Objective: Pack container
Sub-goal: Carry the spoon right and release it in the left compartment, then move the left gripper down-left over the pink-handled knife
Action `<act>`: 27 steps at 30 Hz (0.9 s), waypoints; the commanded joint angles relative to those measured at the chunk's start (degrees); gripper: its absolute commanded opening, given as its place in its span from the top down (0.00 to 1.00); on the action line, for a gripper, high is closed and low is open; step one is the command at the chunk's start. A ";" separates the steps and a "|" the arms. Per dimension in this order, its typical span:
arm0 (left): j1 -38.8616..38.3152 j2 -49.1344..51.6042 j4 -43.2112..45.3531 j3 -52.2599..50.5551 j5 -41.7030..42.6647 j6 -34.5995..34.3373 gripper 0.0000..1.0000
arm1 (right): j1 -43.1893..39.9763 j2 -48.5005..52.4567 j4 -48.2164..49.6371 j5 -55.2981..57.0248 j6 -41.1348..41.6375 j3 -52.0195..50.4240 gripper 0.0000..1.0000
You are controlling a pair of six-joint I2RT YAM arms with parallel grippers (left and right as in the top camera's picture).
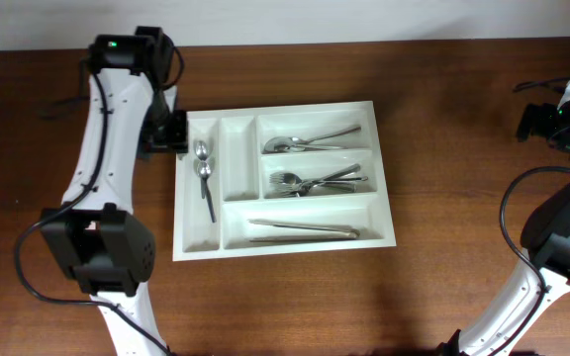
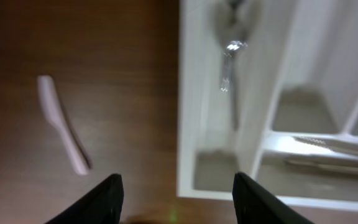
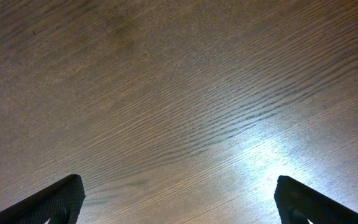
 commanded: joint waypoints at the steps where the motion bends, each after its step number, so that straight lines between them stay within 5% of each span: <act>1: 1.29 -2.45 -0.33 0.83 -4.13 0.44 0.41 | 0.22 -0.68 0.15 -0.11 0.50 -0.20 0.01; 9: 5.49 -15.39 -0.33 -5.57 -4.48 0.48 0.40 | 0.22 -0.68 0.15 -0.11 0.50 -0.20 0.01; 16: 14.73 -31.71 5.77 -30.86 -4.87 -1.20 0.34 | 0.22 -0.68 0.15 -0.11 0.50 -0.20 0.01; 21: 20.11 -38.14 12.76 -46.12 -5.01 -1.18 0.06 | 0.22 -0.68 0.15 -0.11 0.50 -0.20 0.02; 27: 23.12 -38.12 22.91 -59.23 -7.39 -1.20 0.01 | 0.22 -0.68 0.15 -0.11 0.50 -0.20 0.01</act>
